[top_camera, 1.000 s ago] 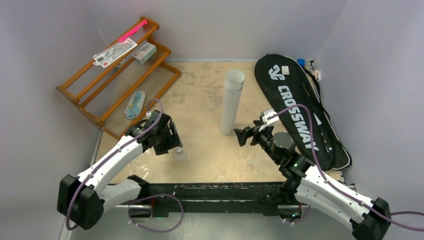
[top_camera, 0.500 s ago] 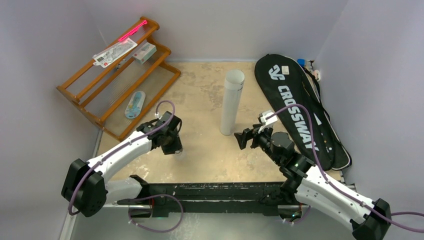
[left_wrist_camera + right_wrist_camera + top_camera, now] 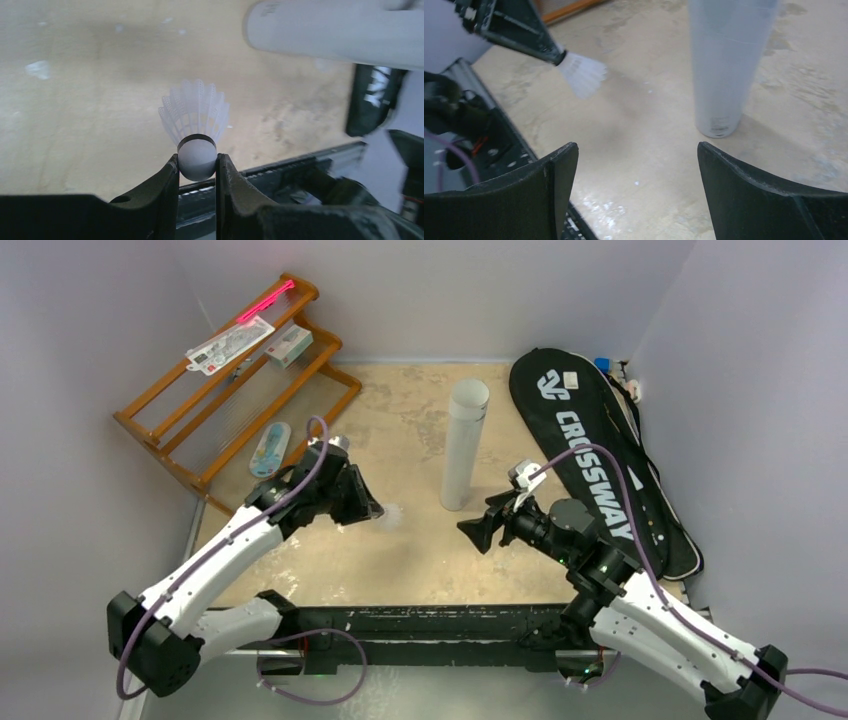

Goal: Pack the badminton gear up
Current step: Pick up the shuttlecock at the center of the board.

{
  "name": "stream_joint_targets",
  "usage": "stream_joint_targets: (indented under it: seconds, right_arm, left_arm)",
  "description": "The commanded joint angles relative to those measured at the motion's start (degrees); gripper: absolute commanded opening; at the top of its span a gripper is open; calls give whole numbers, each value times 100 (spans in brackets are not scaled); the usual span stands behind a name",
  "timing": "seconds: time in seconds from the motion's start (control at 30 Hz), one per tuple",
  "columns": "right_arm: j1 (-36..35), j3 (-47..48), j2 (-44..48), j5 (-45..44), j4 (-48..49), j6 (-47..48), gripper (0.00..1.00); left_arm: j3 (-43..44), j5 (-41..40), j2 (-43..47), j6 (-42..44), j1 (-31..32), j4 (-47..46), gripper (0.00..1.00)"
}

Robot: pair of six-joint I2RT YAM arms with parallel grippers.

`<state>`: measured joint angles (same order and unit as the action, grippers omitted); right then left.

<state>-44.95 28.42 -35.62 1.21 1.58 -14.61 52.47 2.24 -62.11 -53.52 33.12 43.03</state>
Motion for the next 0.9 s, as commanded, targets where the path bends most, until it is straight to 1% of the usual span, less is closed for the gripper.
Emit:
stream_joint_targets:
  seconds: [0.0,0.1,0.2,0.27,0.33,0.43,0.53,0.7,0.87]
  right_arm:
    - [-14,450,258,1210,-238,-441,88]
    - [-14,717,378,1569,-374,-899,85]
    - [-14,940,510,1745,-382,-1423,82]
    - [-14,1005,654,1765,-218,-1814,78]
    - [-14,944,825,1736,165,-2232,74]
    - [-14,812,947,1500,637,-2810,65]
    - [-14,804,825,1332,930,-3039,59]
    - [-14,1001,213,1605,1285,-3103,54]
    - [-14,1086,-174,1676,1597,-3018,53]
  left_arm:
    - [334,1244,430,-319,-76,-1021,1]
    - [207,1787,724,-854,-72,-1867,2]
    - [-37,2232,1014,-1467,-74,-2670,3]
    - [-221,2434,1195,-1839,-71,-3155,4]
    - [-365,2602,1279,-2121,-77,-3538,4]
    - [-481,2802,1293,-2381,-70,-3888,4]
    - [-566,3002,1288,-2571,-69,-4187,4]
    - [-655,3096,1306,-2699,-60,-4527,4]
    - [-654,3276,1289,-2690,-30,-4652,4]
